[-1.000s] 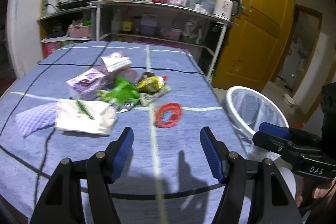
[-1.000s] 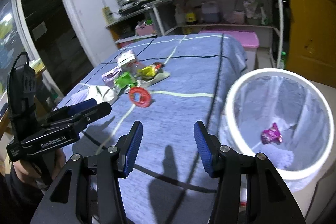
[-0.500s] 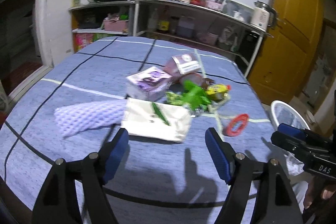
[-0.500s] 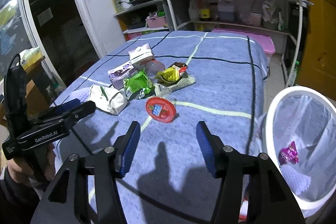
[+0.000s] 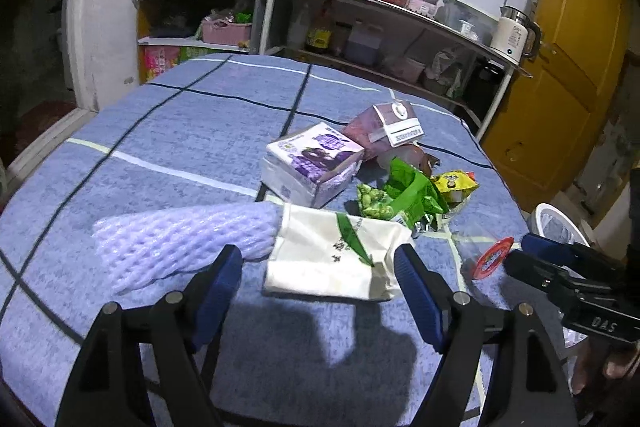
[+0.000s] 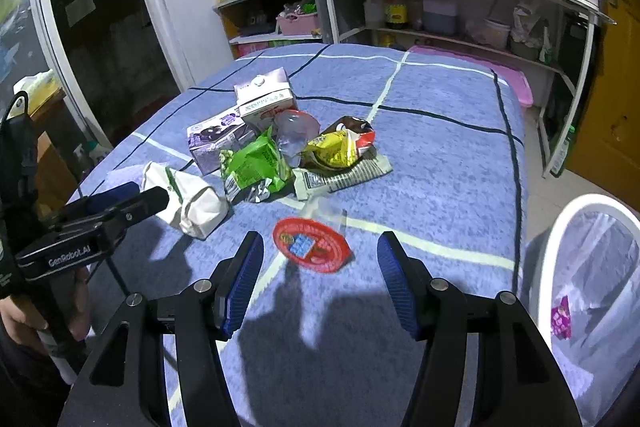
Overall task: Collect trash
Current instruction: 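Move both tools back over the bed toward the remaining trash, then grasp the red-lidded plastic cup with the right gripper while the left grasps the white paper bag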
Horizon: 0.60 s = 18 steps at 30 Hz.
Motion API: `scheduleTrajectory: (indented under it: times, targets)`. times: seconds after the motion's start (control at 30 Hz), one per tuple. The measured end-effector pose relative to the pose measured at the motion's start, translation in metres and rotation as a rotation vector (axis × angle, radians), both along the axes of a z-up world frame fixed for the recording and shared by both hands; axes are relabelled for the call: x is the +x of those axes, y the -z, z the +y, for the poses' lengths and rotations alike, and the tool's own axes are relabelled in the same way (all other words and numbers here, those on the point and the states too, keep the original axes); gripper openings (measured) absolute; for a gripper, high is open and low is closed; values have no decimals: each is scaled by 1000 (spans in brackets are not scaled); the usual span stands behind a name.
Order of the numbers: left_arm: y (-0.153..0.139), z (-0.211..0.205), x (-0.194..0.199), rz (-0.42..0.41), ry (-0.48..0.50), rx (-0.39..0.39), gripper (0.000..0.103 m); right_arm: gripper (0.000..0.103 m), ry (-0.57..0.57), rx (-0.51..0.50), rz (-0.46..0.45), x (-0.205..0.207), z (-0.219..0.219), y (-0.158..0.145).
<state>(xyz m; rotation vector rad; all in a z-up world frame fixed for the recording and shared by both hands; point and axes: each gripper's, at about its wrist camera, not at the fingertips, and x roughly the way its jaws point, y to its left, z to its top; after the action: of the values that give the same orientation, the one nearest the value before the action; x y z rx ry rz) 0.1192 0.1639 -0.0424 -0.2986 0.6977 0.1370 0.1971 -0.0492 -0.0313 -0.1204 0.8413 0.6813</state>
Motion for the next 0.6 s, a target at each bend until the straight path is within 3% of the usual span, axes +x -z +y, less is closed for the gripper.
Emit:
scheduleTrajectory:
  times: [0.37,0.5,0.6]
  targets:
    - [-12,-30,-20,-58,203,-49,80,60,24,-14,79,16,3,16]
    - [-19,-36,-28,-76,230,-43,80,40,26,-7,86,17,-1,16]
    - [-22,-29,-31,-81,196,-34,80,39,37,-7,94,18,-4,19]
